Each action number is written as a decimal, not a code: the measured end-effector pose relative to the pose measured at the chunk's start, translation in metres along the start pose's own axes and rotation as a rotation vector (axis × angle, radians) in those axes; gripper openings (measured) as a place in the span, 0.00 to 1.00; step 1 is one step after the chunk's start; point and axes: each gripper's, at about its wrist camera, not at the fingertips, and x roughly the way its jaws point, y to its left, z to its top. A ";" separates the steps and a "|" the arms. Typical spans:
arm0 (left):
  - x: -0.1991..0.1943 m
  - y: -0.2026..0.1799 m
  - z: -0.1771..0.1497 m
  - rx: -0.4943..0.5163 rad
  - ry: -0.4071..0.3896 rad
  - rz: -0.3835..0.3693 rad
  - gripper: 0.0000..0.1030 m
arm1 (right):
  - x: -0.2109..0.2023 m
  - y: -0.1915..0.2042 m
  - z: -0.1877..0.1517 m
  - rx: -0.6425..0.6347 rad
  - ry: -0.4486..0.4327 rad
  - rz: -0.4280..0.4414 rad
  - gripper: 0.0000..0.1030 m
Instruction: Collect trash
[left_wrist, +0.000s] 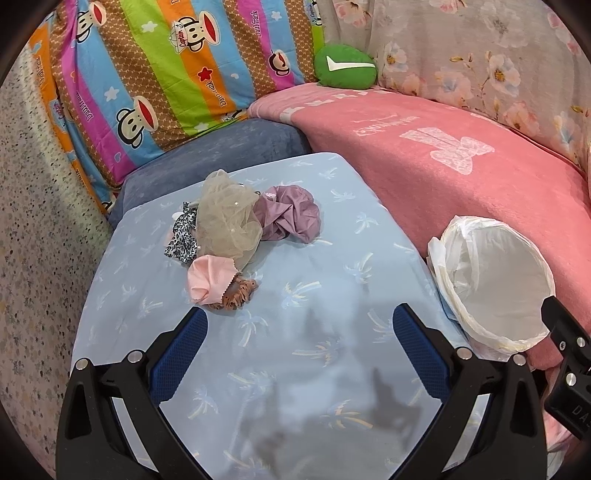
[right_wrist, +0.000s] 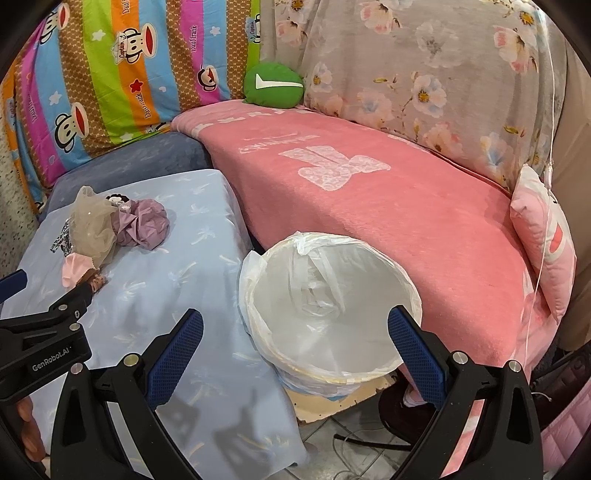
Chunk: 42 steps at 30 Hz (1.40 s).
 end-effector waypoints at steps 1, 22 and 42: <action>0.000 0.000 0.000 0.001 -0.001 0.000 0.93 | 0.000 -0.001 0.000 0.000 -0.001 0.000 0.94; -0.003 -0.006 -0.001 0.009 -0.008 -0.007 0.93 | -0.006 -0.005 0.000 0.012 -0.011 -0.011 0.94; -0.006 -0.010 -0.001 0.019 -0.029 -0.016 0.93 | -0.007 -0.009 -0.001 0.019 -0.012 -0.018 0.94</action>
